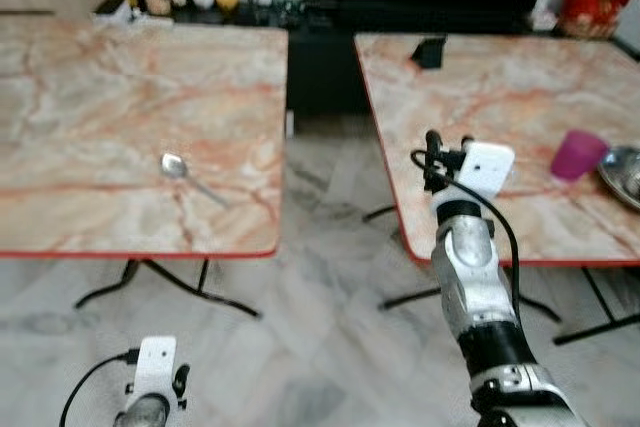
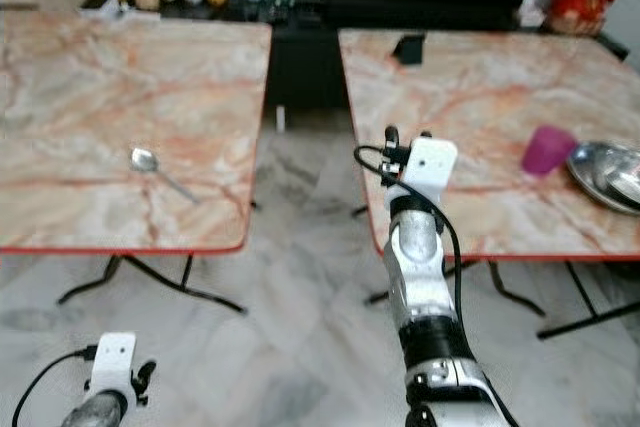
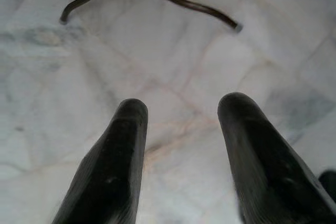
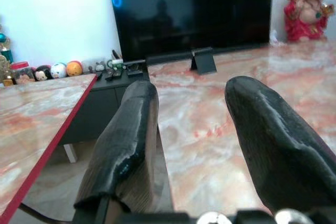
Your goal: Setting the table
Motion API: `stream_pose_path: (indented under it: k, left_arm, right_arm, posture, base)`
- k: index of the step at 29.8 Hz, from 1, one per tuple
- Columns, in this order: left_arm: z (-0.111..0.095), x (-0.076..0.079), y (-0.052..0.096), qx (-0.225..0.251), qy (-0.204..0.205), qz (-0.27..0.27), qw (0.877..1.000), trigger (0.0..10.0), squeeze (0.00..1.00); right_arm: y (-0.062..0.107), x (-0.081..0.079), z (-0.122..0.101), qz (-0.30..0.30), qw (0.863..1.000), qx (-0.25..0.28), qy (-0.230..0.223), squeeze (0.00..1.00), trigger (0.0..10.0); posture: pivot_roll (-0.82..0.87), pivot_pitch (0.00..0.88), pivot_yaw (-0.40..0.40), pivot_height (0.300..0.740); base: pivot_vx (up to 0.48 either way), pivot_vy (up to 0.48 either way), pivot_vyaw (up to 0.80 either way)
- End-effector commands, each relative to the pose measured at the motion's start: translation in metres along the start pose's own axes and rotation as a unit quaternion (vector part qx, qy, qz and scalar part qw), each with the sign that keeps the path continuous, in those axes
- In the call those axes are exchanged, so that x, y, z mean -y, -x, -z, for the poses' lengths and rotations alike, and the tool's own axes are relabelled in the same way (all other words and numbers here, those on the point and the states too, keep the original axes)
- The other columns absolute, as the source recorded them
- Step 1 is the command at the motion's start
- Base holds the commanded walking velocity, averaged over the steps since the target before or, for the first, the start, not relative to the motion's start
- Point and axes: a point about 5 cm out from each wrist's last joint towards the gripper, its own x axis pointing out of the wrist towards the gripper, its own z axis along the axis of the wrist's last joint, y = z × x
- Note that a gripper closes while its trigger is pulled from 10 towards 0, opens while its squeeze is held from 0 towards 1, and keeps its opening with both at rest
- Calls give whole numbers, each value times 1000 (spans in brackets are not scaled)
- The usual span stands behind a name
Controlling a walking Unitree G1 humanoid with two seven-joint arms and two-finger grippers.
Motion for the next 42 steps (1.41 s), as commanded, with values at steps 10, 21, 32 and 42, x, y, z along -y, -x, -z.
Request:
stream_pose_path:
  k: [10, 21, 32, 42]
  left_arm:
    - [7, 0, 2, -13, 2, -2, 1000, 10000, 0]
    - [8, 1, 2, -14, 3, -1, 1000, 10000, 0]
    - [7, 3, 2, -13, 2, 2, 1000, 10000, 0]
    - [5, 3, 1, -12, 3, 1, 1000, 10000, 0]
  right_arm:
    - [-1, 1, 0, 4, 1000, -3, -3, 0, 10000]
    - [-1, 0, 1, 1, 1000, -5, -2, 0, 10000]
    - [-2, -4, 2, -7, 1000, -6, -2, 0, 10000]
    - [-3, -4, 1, -8, 1000, -5, -3, 0, 10000]
  posture:
    - [0, 0, -36, 740]
    - [2, 0, -37, 740]
    - [11, 0, -38, 740]
    - [13, 0, -40, 740]
  base:
    - [0, 337, 0]
    - [0, 337, 0]
    - [0, 338, 0]
    - [0, 264, 0]
